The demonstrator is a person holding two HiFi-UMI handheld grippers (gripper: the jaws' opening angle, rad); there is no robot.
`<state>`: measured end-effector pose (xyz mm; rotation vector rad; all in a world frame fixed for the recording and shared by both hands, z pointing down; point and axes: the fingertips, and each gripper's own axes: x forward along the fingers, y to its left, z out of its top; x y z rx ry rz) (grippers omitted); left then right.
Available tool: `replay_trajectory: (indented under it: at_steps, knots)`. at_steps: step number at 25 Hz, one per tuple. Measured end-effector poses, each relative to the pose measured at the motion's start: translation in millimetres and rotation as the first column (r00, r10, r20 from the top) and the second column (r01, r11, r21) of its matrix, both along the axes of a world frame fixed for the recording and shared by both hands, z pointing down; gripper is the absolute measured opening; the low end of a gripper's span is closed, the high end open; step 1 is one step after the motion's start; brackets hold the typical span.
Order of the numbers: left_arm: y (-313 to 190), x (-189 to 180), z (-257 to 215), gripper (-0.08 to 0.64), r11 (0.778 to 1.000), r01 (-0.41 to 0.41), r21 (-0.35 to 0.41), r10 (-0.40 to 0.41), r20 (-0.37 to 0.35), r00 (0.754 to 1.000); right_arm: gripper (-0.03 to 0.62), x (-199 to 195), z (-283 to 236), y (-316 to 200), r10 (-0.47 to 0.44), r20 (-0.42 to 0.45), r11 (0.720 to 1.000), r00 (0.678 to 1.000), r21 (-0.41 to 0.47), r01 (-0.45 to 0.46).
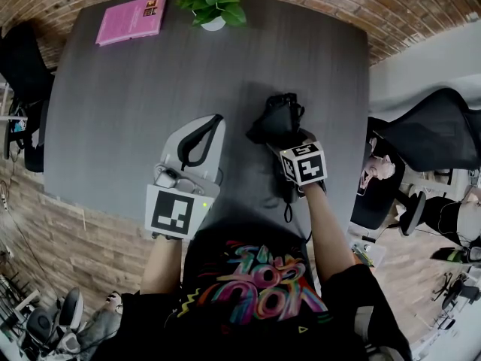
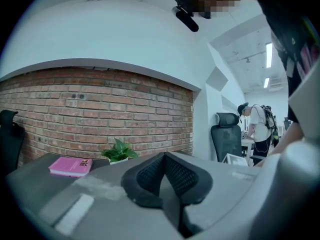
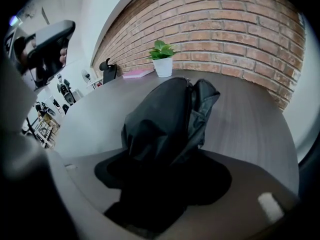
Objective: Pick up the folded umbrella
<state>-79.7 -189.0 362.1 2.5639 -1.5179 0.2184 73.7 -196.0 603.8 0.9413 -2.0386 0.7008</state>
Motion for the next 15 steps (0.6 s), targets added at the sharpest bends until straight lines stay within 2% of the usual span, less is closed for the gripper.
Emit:
replay_trajectory:
  at_steps: [7, 15]
  knots:
    - [2.1, -3.8, -7.5, 0.002, 1.000, 0.010, 0.018, -0.010, 0.004, 1.000, 0.273, 0.7, -2.1, 0.8, 0.040, 0.008, 0.999, 0.999, -0.001, -0.040]
    - [4.6, -6.2, -15.9, 0.002, 0.999, 0.022, 0.041, -0.022, 0.010, 1.000, 0.264, -2.7, -13.3, 3.0, 0.045, 0.038, 0.999, 0.998, 0.028, -0.046]
